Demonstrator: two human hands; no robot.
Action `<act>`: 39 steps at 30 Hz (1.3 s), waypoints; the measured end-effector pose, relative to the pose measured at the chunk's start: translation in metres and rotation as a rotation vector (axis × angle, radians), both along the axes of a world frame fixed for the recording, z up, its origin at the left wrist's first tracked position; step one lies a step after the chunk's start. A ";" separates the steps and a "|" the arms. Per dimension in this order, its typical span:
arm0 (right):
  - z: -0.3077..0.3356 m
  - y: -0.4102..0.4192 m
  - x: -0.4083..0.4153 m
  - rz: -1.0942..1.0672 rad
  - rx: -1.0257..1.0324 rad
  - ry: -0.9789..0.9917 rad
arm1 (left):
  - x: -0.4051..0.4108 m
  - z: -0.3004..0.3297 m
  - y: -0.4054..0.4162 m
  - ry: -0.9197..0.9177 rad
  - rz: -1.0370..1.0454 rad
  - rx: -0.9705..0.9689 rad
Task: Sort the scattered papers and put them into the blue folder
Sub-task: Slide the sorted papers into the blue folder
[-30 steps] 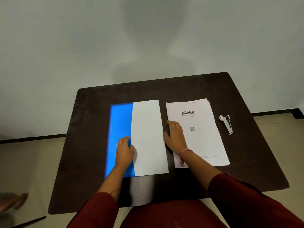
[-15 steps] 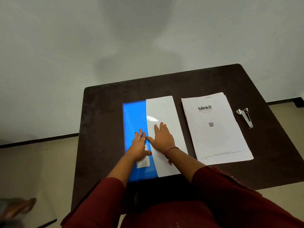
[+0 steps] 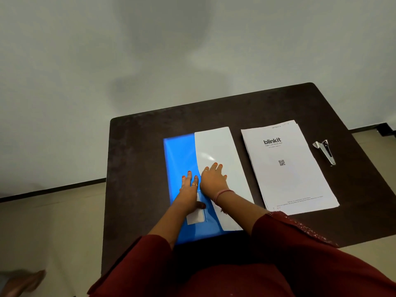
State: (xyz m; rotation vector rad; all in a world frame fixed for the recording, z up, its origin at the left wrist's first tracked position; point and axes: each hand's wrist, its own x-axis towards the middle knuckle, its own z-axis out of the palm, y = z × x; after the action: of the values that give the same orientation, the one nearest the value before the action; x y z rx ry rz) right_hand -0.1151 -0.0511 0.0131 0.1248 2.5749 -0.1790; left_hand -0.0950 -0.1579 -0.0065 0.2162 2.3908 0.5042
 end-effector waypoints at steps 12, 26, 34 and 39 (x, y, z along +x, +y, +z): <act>-0.004 0.005 0.005 0.044 -0.016 0.041 | -0.001 0.003 0.001 -0.006 -0.041 -0.024; -0.004 0.008 0.008 -0.054 -0.162 0.099 | -0.002 0.008 0.003 0.009 -0.084 -0.090; 0.001 0.020 0.012 -0.225 -0.347 0.230 | -0.004 0.011 0.008 -0.005 -0.117 -0.161; 0.016 0.062 0.008 -0.383 -0.657 0.261 | -0.004 0.014 0.009 -0.013 -0.116 -0.150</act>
State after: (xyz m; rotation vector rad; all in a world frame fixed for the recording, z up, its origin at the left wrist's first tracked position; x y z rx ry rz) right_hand -0.1069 0.0111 0.0286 0.3625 2.5697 -1.2312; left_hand -0.0987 -0.1491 0.0078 0.2819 2.3747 0.2699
